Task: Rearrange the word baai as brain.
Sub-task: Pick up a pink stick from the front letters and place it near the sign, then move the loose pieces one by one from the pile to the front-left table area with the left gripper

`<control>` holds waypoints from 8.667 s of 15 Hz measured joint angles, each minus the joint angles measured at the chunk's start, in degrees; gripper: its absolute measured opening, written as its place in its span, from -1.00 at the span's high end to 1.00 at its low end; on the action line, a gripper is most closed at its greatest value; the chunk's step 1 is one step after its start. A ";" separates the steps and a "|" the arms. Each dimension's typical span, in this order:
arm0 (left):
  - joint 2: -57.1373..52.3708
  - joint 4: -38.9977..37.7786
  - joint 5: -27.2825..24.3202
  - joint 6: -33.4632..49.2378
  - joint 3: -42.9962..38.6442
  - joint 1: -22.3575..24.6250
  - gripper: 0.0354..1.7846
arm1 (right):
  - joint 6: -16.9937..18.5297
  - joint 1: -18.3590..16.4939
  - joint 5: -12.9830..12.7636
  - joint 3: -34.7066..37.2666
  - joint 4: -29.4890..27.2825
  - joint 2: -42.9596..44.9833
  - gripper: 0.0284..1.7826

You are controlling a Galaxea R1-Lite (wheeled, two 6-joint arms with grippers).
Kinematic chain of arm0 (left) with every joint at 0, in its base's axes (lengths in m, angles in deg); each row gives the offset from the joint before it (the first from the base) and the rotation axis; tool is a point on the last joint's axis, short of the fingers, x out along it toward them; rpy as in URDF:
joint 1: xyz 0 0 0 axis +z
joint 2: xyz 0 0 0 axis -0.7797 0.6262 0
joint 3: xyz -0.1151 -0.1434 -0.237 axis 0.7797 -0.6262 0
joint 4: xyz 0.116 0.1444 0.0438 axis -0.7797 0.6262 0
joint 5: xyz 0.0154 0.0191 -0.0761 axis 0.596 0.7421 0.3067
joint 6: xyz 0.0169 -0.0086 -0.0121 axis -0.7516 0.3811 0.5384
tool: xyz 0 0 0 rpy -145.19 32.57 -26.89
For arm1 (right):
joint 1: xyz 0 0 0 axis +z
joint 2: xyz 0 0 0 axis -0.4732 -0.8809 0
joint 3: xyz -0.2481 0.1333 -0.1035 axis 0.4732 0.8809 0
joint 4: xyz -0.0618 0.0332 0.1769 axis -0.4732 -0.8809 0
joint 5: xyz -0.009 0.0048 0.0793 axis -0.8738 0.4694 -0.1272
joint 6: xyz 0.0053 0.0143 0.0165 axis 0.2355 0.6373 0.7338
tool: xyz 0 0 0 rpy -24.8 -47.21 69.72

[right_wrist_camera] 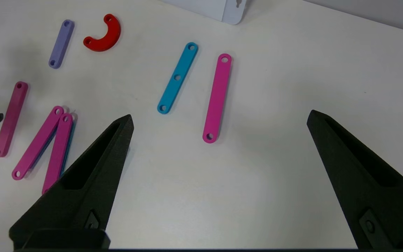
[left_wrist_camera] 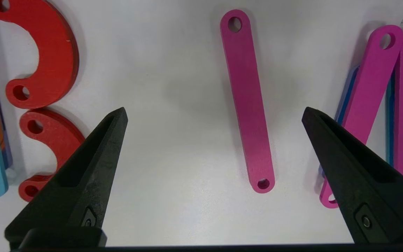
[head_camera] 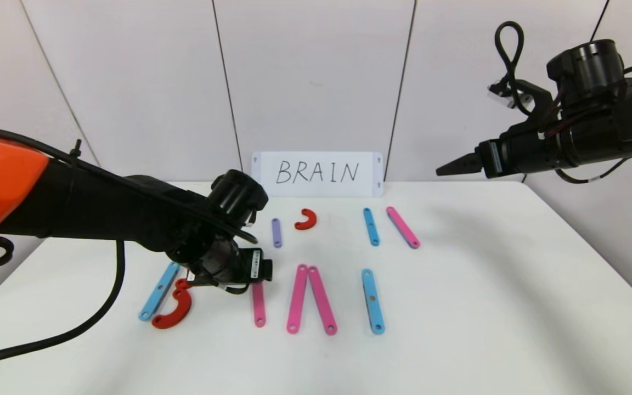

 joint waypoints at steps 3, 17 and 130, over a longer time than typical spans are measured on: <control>1.77 -0.09 0.26 0.83 0.30 -0.80 -0.96 | 0.00 -0.05 0.02 -0.06 0.04 -0.06 -0.95; 4.33 -0.18 2.85 2.27 0.39 -1.95 -0.31 | -0.06 -0.05 0.02 0.00 0.06 -0.11 -0.95; 4.91 8.69 -11.25 -27.89 28.21 28.56 -0.95 | -0.09 -4.63 3.67 -4.99 -4.19 1.43 -0.95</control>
